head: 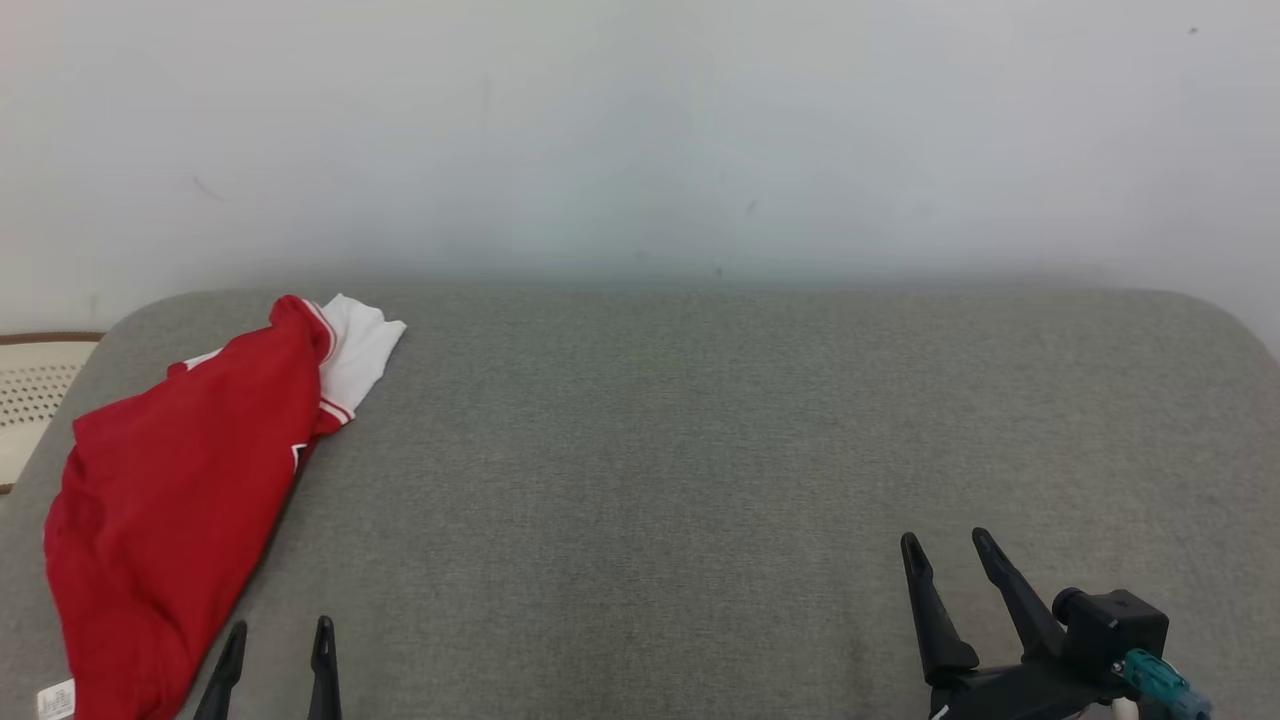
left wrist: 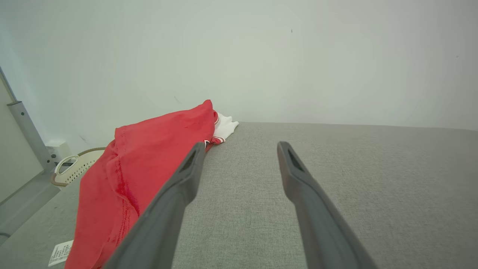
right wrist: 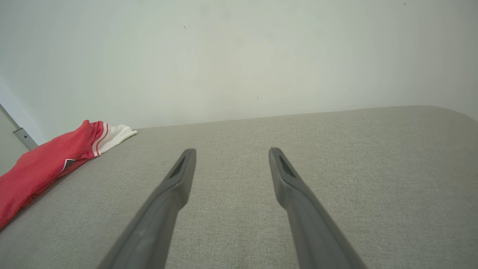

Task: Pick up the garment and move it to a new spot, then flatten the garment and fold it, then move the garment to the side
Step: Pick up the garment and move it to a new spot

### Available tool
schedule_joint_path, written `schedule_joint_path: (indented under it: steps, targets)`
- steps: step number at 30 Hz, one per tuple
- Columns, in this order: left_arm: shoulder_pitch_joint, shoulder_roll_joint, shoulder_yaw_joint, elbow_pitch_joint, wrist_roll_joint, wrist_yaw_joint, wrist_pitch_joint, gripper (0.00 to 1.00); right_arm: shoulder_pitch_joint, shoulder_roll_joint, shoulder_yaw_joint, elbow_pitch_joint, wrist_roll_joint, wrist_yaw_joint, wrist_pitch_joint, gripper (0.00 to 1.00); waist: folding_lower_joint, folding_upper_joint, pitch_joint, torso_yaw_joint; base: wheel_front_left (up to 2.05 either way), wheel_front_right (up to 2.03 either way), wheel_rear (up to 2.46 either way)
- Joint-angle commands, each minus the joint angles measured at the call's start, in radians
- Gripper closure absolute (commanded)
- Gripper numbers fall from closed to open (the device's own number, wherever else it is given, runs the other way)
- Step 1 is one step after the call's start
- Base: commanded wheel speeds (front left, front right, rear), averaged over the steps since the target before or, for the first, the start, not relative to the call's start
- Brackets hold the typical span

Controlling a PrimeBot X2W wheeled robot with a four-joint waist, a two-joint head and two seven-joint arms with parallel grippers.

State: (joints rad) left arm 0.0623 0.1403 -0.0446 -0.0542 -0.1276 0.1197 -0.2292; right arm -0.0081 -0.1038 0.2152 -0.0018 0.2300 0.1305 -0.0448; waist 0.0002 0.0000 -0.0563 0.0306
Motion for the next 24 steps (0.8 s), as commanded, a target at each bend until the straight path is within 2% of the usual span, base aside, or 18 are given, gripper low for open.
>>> schedule_joint_path:
  steps: [1, 10, 24]
  targets:
    - [0.016, 0.009, 0.007, 0.002, -0.005, 0.006, 0.003, 0.00, 0.012, 0.003, 0.002, 0.003, 0.009, 0.000, -0.005, 0.00, -0.0002, 0.0000, -0.004, 0.023, 0.00, 0.00, 0.00]
    - [0.024, 0.016, 0.007, -0.005, -0.009, 0.014, 0.016, 0.00, 0.019, 0.007, 0.017, 0.016, 0.019, 0.000, -0.011, 0.00, -0.0002, 0.0000, -0.013, 0.094, 0.00, 0.00, 0.00]
    - [0.040, 0.034, 0.013, -0.015, -0.009, 0.037, 0.042, 0.00, 0.027, 0.008, 0.042, 0.039, 0.037, 0.000, -0.028, 0.00, -0.0002, 0.0000, -0.030, 0.258, 0.00, 0.00, 0.00]
